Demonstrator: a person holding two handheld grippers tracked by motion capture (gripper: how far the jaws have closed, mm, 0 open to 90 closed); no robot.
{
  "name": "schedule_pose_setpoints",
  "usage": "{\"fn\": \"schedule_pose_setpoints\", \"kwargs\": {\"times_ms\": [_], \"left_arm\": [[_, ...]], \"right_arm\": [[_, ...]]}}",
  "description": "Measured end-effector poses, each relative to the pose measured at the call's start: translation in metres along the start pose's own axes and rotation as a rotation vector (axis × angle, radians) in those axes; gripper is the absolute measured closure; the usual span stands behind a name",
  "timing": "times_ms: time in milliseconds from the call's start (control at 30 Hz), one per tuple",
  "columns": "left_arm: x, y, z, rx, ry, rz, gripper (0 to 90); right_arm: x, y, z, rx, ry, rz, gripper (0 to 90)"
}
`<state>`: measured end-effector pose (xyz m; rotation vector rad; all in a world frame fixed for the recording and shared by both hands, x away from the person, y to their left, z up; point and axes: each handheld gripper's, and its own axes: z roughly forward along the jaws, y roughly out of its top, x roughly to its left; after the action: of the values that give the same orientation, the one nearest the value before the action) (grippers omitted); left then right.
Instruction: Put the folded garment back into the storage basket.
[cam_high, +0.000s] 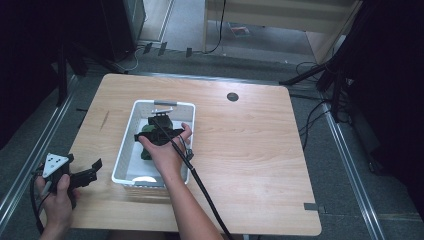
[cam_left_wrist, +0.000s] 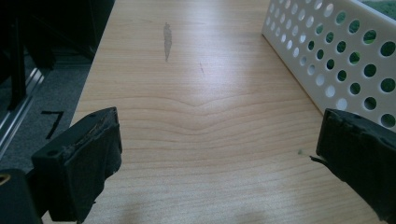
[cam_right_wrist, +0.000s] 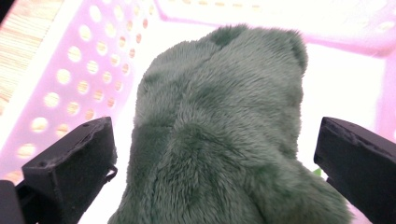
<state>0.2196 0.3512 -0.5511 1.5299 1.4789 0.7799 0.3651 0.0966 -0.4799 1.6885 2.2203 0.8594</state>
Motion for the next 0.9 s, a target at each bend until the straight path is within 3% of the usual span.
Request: {"fn": "schedule_pose_setpoints", "kwargs": {"times_ms": [400,700,900], "left_arm": [[0.000,0.000,0.000,0.001,0.002,0.003,1.2],[0.000,0.000,0.000,0.004,0.004,0.007,1.3],[-0.001,0.000,0.000,0.006,0.004,0.011,1.2]], "right_arm": [[-0.016,0.003,-0.043,-0.098,0.039,0.005,0.0],[-0.053,0.000,-0.071,-0.161,0.036,0.039,0.0],[-0.073,-0.006,-0.080,-0.175,0.016,0.056,0.0]]}}
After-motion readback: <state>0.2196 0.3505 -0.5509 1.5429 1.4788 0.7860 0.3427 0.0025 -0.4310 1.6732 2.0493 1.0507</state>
